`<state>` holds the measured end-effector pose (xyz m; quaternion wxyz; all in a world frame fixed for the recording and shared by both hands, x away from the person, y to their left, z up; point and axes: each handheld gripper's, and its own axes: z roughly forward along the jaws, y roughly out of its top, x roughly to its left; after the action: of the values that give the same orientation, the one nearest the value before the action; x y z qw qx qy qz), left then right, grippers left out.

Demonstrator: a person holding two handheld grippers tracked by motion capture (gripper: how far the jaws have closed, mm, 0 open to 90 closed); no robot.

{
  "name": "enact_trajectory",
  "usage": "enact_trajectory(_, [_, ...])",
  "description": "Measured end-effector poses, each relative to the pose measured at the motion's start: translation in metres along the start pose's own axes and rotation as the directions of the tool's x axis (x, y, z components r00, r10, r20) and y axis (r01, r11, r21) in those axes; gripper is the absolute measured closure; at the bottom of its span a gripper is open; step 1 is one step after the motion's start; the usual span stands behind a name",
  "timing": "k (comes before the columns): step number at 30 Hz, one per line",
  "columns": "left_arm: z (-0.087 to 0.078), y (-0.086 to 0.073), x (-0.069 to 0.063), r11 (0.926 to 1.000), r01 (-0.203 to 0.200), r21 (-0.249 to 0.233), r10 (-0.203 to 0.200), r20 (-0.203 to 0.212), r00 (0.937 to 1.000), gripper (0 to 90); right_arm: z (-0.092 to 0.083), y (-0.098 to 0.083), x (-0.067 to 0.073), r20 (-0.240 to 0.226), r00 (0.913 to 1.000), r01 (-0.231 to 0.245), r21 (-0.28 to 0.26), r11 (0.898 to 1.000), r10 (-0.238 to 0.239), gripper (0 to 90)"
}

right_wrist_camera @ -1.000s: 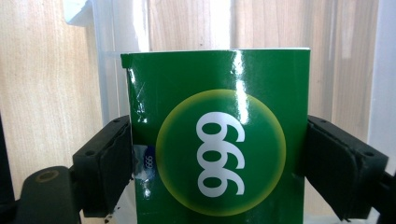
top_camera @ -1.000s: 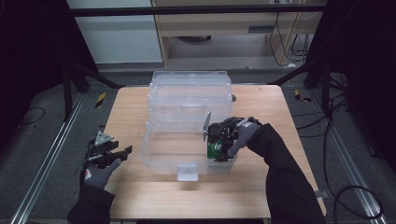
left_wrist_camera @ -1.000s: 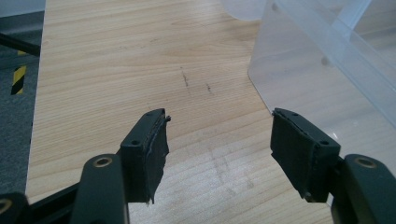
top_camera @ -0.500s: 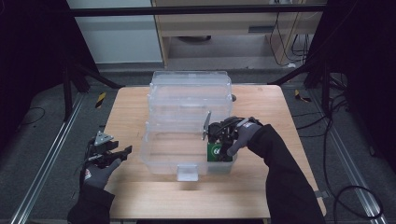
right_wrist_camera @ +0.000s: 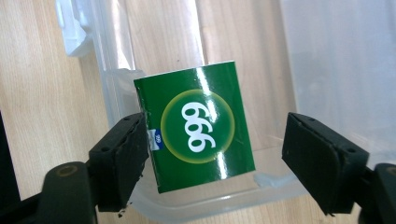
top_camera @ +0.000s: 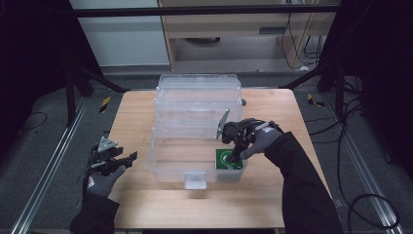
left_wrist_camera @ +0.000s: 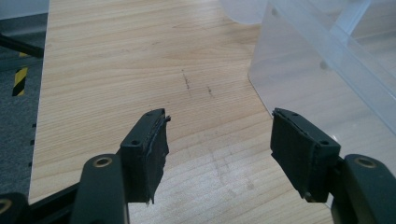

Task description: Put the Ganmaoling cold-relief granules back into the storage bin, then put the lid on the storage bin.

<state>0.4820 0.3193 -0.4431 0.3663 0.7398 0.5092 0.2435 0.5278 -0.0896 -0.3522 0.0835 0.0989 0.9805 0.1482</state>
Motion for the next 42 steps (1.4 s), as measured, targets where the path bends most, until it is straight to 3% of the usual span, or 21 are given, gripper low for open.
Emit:
enact_trajectory(4, [0.0, 0.0, 0.0, 1.0, -0.002, 0.001, 0.002, 0.002, 1.0, 35.6, -0.01, -0.005, 0.003, 0.02, 0.9995, -0.024, -0.049, 0.998, 0.025, 25.1])
enact_trajectory(6, [0.0, 0.0, -0.001, 1.0, -0.004, 0.0, 0.004, 0.002, 1.0, 35.6, -0.014, -0.009, 0.006, -0.006, 0.9988, -0.048, -0.078, 0.996, 0.048, 24.9])
enact_trajectory(13, [0.0, 0.0, -0.001, 1.0, -0.001, -0.001, 0.001, 0.003, 1.0, 35.5, -0.021, -0.021, 0.015, -0.014, 0.9969, -0.078, -0.145, 0.986, 0.077, 25.4])
enact_trajectory(16, [0.0, 0.001, -0.002, 1.0, -0.001, -0.005, 0.001, 0.004, 1.0, 35.5, -0.02, -0.023, 0.018, -0.039, 0.9954, -0.093, -0.17, 0.981, 0.088, 24.5])
enact_trajectory(24, [0.0, 0.001, -0.001, 1.0, 0.0, -0.004, 0.0, 0.004, 1.0, 35.5, -0.012, -0.022, 0.023, -0.051, 0.9917, -0.126, -0.201, 0.971, 0.118, 23.7])
enact_trajectory(31, [0.001, 0.0, 0.0, 1.0, 0.002, -0.004, -0.002, 0.006, 1.0, 35.5, -0.008, -0.017, 0.027, -0.013, 0.9918, -0.127, -0.223, 0.967, 0.127, 18.4])
enact_trajectory(38, [-0.001, 0.001, 0.0, 1.0, 0.001, -0.008, -0.001, 0.003, 1.0, 35.4, 0.001, -0.007, 0.034, -0.014, 0.9943, -0.106, -0.185, 0.977, 0.105, 19.3])
enact_trajectory(42, [0.0, 0.001, 0.0, 1.0, 0.003, -0.002, -0.003, -0.001, 1.0, 35.4, 0.003, -0.002, 0.035, -0.032, 0.9949, -0.1, -0.186, 0.977, 0.095, 23.2])
